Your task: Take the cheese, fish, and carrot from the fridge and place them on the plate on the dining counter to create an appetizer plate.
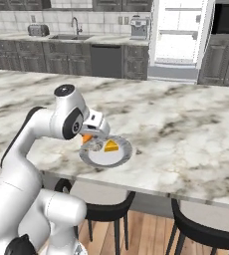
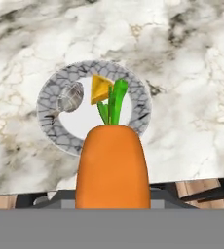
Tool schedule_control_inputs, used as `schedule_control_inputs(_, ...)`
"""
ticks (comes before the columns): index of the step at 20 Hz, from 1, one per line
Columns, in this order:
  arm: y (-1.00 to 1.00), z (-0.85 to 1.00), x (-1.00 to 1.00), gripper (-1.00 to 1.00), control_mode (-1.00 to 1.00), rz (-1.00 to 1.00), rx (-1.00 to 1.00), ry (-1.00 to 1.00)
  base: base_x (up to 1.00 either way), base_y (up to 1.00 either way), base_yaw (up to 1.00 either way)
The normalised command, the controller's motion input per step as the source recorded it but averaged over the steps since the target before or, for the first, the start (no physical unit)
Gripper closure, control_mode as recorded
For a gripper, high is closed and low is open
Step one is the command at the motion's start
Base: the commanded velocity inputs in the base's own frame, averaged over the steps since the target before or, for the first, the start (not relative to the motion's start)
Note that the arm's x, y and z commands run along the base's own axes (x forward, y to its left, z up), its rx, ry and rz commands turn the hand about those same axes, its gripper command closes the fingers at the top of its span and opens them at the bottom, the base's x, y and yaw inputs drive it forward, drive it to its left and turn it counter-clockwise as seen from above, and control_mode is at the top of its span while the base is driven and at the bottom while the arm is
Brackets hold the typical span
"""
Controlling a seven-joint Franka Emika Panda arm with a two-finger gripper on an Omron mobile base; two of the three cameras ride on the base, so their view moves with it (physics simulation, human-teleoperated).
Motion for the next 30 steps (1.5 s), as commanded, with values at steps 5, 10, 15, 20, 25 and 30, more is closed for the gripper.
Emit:
schedule_control_inputs(5,0.0,-0.59,0.74,1.0,-1.0,0.02,0.0,0.0,0.0,0.0,0.0)
schedule_control_inputs(10,0.0,-0.83,0.55,1.0,-1.0,0.01,0.0,0.0,0.0,0.0,0.0)
schedule_control_inputs(15,-0.04,-0.7,0.25,1.0,-1.0,0.0,0.0,0.0,0.0,0.0,0.0)
schedule_control_inputs(20,-0.11,-0.47,0.04,1.0,-1.0,0.0,0.0,0.0,0.0,0.0,0.0)
schedule_control_inputs(25,-0.05,-0.23,0.1,1.0,-1.0,0.0,0.0,0.0,0.0,0.0,0.0)
schedule_control_inputs(30,-0.01,-0.1,0.39,1.0,-1.0,0.0,0.0,0.0,0.0,0.0,0.0)
